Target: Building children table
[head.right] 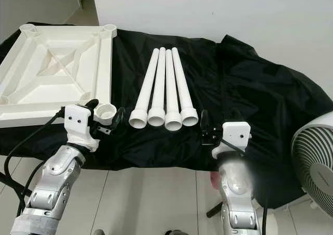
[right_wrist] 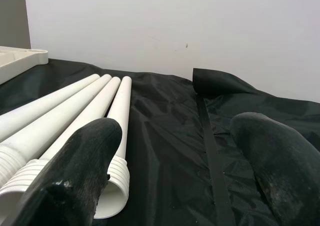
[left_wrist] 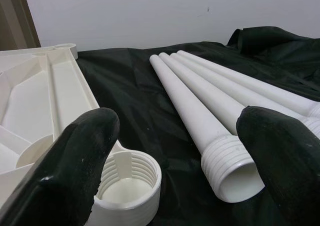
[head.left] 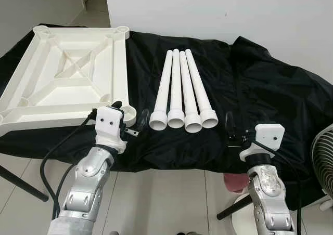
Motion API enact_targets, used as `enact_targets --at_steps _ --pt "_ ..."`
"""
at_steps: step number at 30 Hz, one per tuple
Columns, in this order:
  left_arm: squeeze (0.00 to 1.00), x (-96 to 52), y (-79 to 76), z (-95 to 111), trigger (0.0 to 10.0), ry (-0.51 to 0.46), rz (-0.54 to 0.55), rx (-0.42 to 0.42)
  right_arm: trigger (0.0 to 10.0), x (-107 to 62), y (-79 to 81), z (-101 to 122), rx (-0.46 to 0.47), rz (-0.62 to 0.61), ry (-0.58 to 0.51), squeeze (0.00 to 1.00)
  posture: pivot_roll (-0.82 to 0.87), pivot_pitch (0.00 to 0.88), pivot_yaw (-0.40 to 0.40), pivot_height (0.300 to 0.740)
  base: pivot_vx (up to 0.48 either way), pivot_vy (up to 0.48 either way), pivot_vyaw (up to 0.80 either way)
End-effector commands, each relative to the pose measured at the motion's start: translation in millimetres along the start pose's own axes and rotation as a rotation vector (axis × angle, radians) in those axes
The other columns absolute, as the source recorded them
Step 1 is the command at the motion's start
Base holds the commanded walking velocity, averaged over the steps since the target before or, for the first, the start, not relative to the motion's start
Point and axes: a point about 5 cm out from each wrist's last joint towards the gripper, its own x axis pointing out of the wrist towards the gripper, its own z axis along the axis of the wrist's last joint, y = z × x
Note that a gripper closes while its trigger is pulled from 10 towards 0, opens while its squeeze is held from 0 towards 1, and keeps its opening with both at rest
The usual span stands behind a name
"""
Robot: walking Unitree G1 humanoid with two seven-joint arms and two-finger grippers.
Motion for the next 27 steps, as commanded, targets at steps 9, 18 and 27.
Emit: enact_targets --at_steps 9,18,27 --pt "0.0 0.4 -2.7 -1.5 10.0 0.012 -0.029 -0.01 10.0 -1.7 -0.7 -1.4 0.002 -0.006 0.004 0.0 0.03 0.09 -0.031 0.74 0.0 0.0 0.0" --pt "0.0 1.3 -1.7 -0.9 10.0 0.012 -0.02 -0.027 10.0 0.1 -2.8 -1.1 0.078 -0.037 -0.001 0.0 0.03 0.097 -0.033 0.74 0.0 0.0 0.0" --pt "0.0 3.9 -0.2 0.0 10.0 0.01 -0.008 -0.04 10.0 1.5 -3.1 -0.3 0.089 -0.044 -0.006 0.0 0.03 0.107 -0.029 0.74 0.0 0.162 0.0"
